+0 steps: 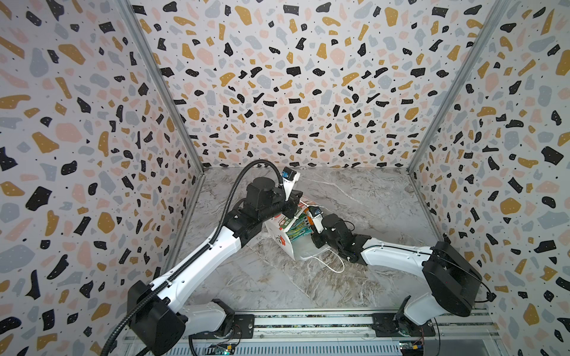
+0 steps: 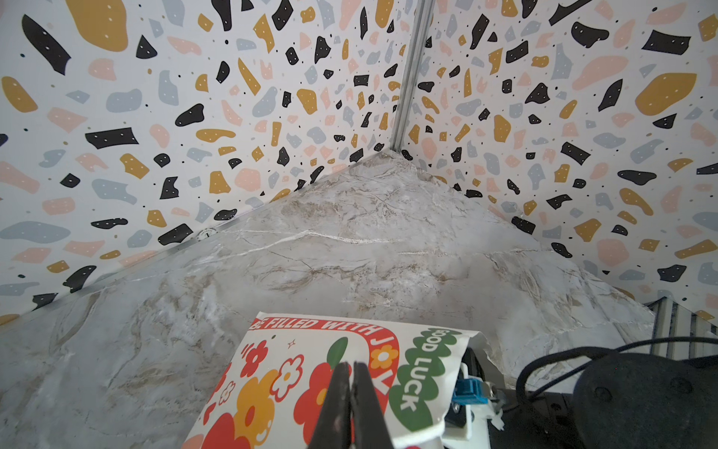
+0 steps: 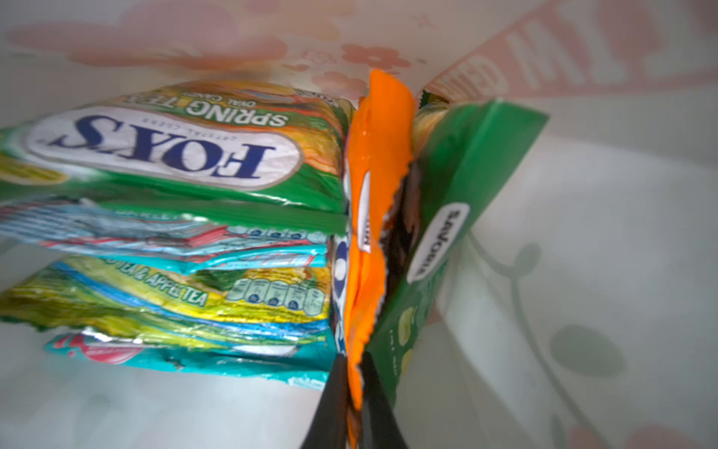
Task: Take the snacks out of the paper bag
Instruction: 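Close the right gripper on the orange FOX'S packet inside the bag, then lift the orange FOX'S packet out of the bag with the right gripper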
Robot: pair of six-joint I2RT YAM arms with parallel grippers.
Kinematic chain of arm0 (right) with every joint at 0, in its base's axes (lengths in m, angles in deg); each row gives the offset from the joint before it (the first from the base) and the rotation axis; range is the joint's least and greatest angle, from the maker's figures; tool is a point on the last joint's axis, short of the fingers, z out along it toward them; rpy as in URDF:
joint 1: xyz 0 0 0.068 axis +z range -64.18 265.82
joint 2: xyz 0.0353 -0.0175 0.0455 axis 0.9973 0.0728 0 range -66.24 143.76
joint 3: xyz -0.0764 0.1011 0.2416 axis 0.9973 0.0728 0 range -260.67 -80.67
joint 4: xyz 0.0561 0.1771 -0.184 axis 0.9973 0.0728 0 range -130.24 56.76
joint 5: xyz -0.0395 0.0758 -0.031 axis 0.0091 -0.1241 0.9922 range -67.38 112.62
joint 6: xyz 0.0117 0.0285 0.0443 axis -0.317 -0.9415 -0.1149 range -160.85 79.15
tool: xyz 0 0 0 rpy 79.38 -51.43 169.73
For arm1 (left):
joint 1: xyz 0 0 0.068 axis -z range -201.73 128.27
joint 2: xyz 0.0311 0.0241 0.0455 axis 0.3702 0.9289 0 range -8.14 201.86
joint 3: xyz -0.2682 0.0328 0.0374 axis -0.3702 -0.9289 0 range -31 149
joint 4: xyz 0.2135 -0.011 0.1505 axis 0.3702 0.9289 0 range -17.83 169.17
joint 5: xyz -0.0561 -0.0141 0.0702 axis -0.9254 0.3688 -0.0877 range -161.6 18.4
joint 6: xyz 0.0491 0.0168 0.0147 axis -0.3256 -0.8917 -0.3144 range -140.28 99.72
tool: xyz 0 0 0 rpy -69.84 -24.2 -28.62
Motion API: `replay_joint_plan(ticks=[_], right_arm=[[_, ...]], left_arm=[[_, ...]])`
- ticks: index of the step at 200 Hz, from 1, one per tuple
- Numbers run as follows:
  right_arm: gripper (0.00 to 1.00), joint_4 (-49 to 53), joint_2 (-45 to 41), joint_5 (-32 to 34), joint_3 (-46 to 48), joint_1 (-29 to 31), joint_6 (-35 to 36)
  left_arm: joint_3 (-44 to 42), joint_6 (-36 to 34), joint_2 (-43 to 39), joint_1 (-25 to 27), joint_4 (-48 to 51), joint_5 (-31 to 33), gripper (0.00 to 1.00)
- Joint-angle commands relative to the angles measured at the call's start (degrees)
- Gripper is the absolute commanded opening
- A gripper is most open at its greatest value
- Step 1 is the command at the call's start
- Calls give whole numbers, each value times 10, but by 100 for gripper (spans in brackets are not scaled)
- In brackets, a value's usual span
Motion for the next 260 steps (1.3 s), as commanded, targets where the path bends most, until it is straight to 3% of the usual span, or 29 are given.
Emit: replay_joint_plan(ticks=[1, 43, 80, 164, 260], right_arm=[[12, -10, -18, -11, -7, 1, 0], [14, -11, -9, -13, -15, 1, 0], [0, -9, -24, -2, -11, 1, 1], [0, 2, -93, -19, 13, 1, 17], [0, 90, -229, -21, -6, 1, 59]], left_arm=[[8, 2, 3, 0, -17, 5, 0], [8, 2, 4, 0, -17, 3, 0], [8, 2, 3, 0, -17, 8, 0], [13, 7, 12, 0, -7, 34, 0], [15, 6, 12, 0, -5, 38, 0]])
